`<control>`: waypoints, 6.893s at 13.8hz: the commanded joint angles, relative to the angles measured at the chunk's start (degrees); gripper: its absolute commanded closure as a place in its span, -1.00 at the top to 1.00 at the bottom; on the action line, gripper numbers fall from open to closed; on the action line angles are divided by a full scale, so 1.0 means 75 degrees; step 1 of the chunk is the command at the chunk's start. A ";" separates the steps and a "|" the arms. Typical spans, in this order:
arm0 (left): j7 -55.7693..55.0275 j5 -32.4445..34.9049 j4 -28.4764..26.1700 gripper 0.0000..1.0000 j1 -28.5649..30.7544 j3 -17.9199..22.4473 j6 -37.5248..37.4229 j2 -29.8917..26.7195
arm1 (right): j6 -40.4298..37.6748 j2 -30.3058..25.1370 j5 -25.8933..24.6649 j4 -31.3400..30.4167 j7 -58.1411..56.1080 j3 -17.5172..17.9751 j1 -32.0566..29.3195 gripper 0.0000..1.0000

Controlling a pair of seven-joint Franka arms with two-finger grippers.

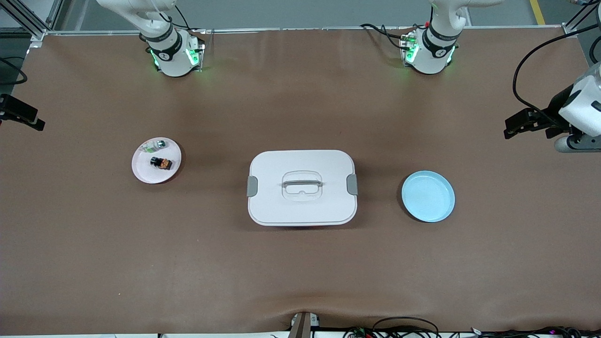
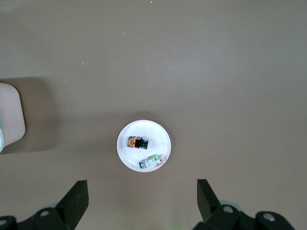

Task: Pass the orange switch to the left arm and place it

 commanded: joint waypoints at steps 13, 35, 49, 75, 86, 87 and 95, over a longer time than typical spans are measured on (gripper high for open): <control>0.0005 0.0018 0.0162 1.00 0.0022 0.0008 -0.0150 0.0021 | 0.0028 -0.0062 0.0070 -0.0018 0.0012 -0.0004 0.0013 1.00; 0.0017 -0.0028 0.0256 1.00 0.0010 0.0008 -0.0150 0.0033 | 0.0555 0.0721 -0.0023 -0.0053 0.0012 0.0007 0.0071 1.00; 0.0029 0.0018 0.0256 1.00 0.0046 0.0043 -0.0150 0.0033 | 0.1993 0.0982 0.0116 -0.2018 0.0677 -0.0004 0.0188 1.00; 0.0193 0.0018 0.0256 1.00 0.0128 0.0078 -0.0150 0.0138 | 0.8792 0.0218 -0.0996 -0.8245 0.2986 -0.0028 0.1103 1.00; 0.0193 -0.0005 0.0256 1.00 0.0233 0.0078 -0.0150 0.0173 | 0.9742 0.1415 -0.0997 -0.8268 0.3832 -0.0051 0.1056 1.00; 0.0204 -0.0017 0.0256 1.00 0.0233 0.0078 -0.0139 0.0174 | 0.9743 0.1438 -0.0997 -0.8268 0.3832 -0.0063 0.1032 1.00; 0.0193 -0.0005 0.0256 1.00 0.0233 0.0078 -0.0139 0.0174 | 0.9707 0.1579 -0.1009 -0.8268 0.3820 -0.0063 0.1102 1.00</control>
